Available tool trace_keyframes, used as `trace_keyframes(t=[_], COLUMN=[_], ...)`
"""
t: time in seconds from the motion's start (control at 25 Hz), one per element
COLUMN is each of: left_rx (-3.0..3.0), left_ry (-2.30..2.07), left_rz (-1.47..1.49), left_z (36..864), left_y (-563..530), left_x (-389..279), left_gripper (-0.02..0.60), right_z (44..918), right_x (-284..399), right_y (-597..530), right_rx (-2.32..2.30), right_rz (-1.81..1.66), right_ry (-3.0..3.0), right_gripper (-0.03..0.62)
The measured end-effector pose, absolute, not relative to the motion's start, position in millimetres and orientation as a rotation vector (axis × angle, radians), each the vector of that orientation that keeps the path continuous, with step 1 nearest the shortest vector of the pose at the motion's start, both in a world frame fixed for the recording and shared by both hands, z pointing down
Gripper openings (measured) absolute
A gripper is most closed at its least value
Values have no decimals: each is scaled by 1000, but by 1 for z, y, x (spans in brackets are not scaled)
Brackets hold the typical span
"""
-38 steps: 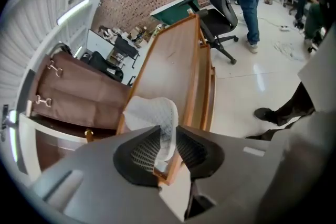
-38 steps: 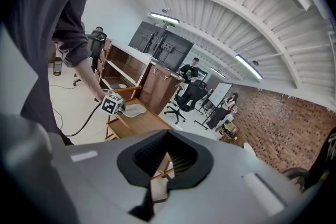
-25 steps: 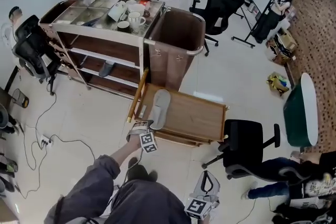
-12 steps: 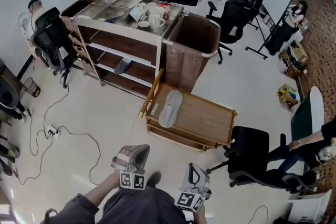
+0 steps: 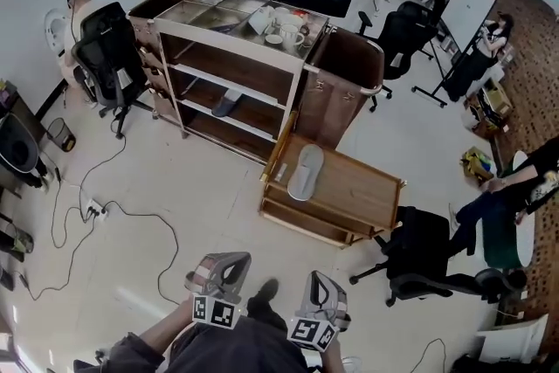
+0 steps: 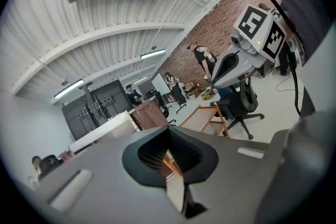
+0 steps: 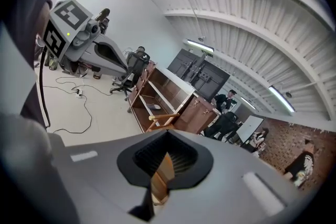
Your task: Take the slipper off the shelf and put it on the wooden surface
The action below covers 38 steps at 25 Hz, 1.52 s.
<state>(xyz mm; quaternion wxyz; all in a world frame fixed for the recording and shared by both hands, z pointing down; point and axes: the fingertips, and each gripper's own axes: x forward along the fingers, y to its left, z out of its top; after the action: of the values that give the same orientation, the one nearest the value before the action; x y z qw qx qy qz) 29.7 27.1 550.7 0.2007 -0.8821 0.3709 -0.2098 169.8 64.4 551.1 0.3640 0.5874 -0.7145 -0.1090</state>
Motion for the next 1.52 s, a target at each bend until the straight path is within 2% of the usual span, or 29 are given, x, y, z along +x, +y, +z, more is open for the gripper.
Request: trace_keyframes(t=[0.48,0.88,1.52], left_rx=[-2452,-2448,-2512], left_ry=[887,926,871], left_rz=[-557,-567,-658], left_z=[543,541,550], left_y=[134,152,163], left_x=[-32,-67,-65], left_gripper=[17,17,17], right_z=[562,548,551], right_x=[102,63,53], right_y=[180,185,194], right_rx=[1551,1508,1480], right_rz=[-222,-267,-288], right_ry=[-1742,-1762,-1780], right_gripper=[2,2,2])
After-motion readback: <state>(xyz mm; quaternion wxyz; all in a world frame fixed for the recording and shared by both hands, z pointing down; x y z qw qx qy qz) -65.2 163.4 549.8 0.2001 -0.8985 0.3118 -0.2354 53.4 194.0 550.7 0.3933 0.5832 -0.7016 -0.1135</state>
